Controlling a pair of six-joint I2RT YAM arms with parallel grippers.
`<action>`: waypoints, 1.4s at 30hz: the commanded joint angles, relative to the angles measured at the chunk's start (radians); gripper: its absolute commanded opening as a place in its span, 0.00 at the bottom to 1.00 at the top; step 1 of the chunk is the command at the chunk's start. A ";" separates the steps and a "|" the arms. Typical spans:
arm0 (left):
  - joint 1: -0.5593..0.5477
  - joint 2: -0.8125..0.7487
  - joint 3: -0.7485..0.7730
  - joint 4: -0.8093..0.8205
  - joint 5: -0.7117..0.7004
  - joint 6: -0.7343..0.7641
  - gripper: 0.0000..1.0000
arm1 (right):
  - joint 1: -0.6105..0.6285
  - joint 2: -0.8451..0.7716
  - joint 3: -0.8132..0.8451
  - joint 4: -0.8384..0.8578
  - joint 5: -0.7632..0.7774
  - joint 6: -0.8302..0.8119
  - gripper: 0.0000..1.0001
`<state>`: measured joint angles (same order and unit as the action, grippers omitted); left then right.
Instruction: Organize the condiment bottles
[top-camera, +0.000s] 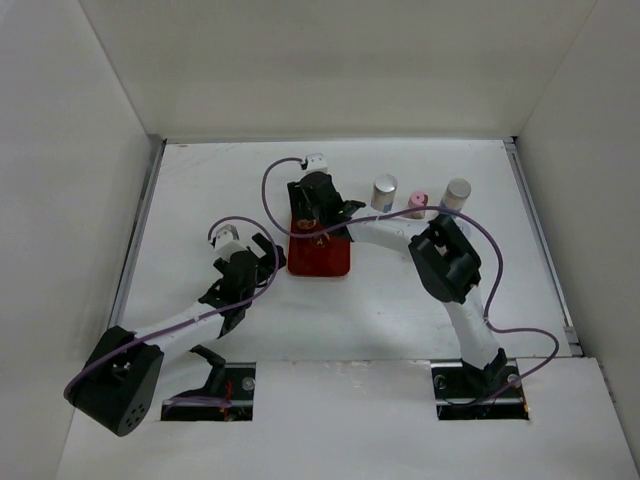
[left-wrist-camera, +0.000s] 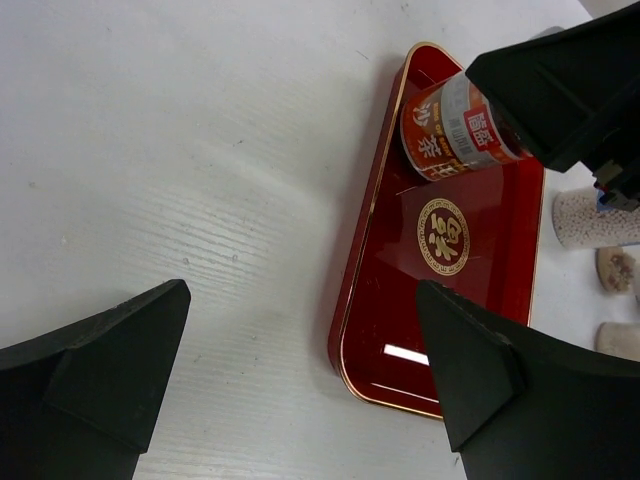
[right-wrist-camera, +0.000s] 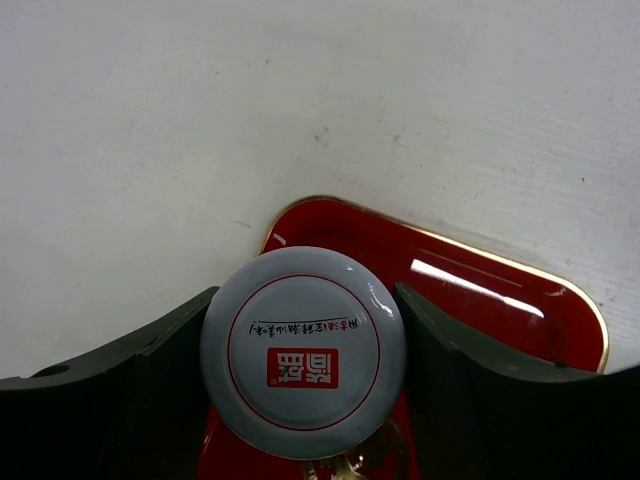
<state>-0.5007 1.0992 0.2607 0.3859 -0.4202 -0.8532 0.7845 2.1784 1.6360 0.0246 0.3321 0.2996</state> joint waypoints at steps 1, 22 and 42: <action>0.015 -0.012 -0.011 0.044 0.018 -0.012 1.00 | 0.008 -0.009 0.087 0.097 0.024 0.010 0.60; 0.017 0.014 -0.012 0.080 0.047 -0.012 1.00 | -0.133 -0.588 -0.396 0.150 0.156 0.010 0.98; 0.020 0.030 -0.017 0.097 0.052 -0.012 1.00 | -0.265 -0.351 -0.326 0.072 0.189 0.021 0.81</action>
<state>-0.4782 1.1255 0.2478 0.4263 -0.3664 -0.8570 0.5247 1.8286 1.2610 0.0563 0.5064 0.3038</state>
